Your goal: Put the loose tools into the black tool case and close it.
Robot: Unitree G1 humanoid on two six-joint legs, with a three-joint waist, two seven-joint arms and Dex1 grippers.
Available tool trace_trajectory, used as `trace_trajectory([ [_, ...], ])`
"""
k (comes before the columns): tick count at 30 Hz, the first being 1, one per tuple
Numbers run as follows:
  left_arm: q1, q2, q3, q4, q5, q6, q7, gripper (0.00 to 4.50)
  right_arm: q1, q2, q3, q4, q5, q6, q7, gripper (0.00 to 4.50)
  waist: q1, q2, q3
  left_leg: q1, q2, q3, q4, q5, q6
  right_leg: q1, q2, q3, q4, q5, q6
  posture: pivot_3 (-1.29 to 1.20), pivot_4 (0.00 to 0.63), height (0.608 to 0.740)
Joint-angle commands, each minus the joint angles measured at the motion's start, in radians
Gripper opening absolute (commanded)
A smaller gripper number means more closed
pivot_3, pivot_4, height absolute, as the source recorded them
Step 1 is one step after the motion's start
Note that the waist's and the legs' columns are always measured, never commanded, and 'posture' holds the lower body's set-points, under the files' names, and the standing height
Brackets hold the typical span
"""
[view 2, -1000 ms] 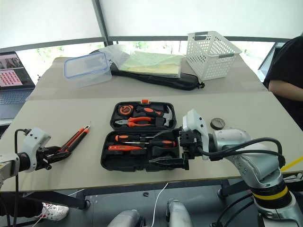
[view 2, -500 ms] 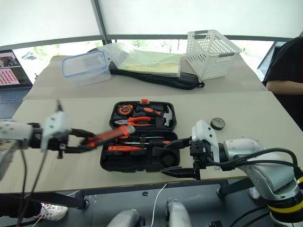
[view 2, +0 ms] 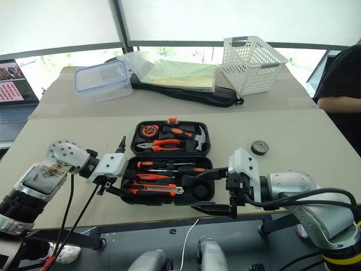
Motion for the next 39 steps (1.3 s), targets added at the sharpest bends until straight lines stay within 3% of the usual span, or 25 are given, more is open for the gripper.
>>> trace_trajectory([
  [1, -0.015, -0.015, -0.015, -0.015, 0.009, 0.035, -0.006, 1.8, -0.012, 0.002, -0.033, -0.032, 0.01, -0.013, -0.016, 4.5, 0.0, 0.0, 0.0, 0.0, 0.0, 0.0, 0.0, 0.0, 0.0, 0.0, 0.0, 0.0, 0.0, 0.0, 0.0, 0.0, 0.15, 0.74],
  [2, -0.021, -0.022, -0.017, -0.015, 0.013, 0.047, -0.002, 1.8, -0.013, 0.002, -0.033, -0.032, 0.011, -0.013, -0.018, 4.5, 0.0, 0.0, 0.0, 0.0, 0.0, 0.0, 0.0, 0.0, 0.0, 0.0, 0.0, 0.0, 0.0, 0.0, 0.0, 0.0, 0.15, 0.74],
  [4, -0.029, -0.031, -0.019, -0.02, 0.016, 0.065, -0.001, 2.82, -0.015, 0.001, -0.031, -0.033, 0.012, -0.012, -0.02, 4.5, 0.002, 0.0, 0.0, 0.0, 0.0, 0.0, 0.001, 0.0, 0.0, 0.001, 0.0, 0.0, 0.001, 0.0, 0.0, 0.0, 0.15, 0.74],
  [9, -0.05, -0.03, -0.001, -0.097, -0.036, 0.184, -0.012, 4.42, -0.018, -0.003, -0.025, -0.032, 0.012, -0.013, -0.019, 4.5, 0.001, 0.0, 0.0, 0.0, 0.0, 0.0, 0.001, 0.0, 0.001, 0.001, 0.0, 0.0, 0.001, 0.0, 0.0, 0.0, 0.15, 0.74],
  [14, -0.108, -0.007, 0.073, -0.149, -0.126, 0.339, -0.002, 4.42, -0.028, -0.001, -0.014, -0.017, 0.002, -0.018, -0.011, 4.5, 0.0, 0.0, 0.0, -0.001, 0.0, 0.0, 0.002, -0.001, 0.001, 0.001, 0.001, 0.0, 0.001, 0.0, 0.0, 0.0, 0.15, 0.74],
  [17, -0.106, 0.018, 0.085, -0.124, -0.114, 0.291, -0.008, 3.75, -0.034, 0.001, -0.008, -0.01, -0.002, -0.02, -0.008, 4.5, -0.002, 0.0, 0.0, 0.001, 0.0, 0.0, 0.002, -0.001, 0.001, 0.001, 0.001, 0.0, 0.001, 0.0, 0.0, 0.0, 0.15, 0.74],
  [27, -0.053, 0.112, 0.072, -0.091, -0.074, 0.145, -0.071, 0.11, -0.032, 0.007, -0.003, 0.004, -0.012, -0.03, 0.005, 4.5, 0.001, 0.0, 0.0, 0.0, 0.0, 0.0, 0.002, -0.001, 0.001, 0.001, 0.001, 0.0, 0.001, 0.0, 0.0, 0.0, 0.15, 0.74],
  [39, 0.026, 0.039, -0.017, -0.012, 0.105, -0.047, 0.033, 0.03, -0.017, 0.01, -0.011, 0.0, -0.009, -0.028, 0.003, 4.5, 0.003, 0.0, 0.0, 0.0, 0.0, 0.0, 0.003, -0.001, 0.001, 0.001, 0.001, 0.0, 0.001, 0.0, 0.0, 0.0, 0.15, 0.74],
])
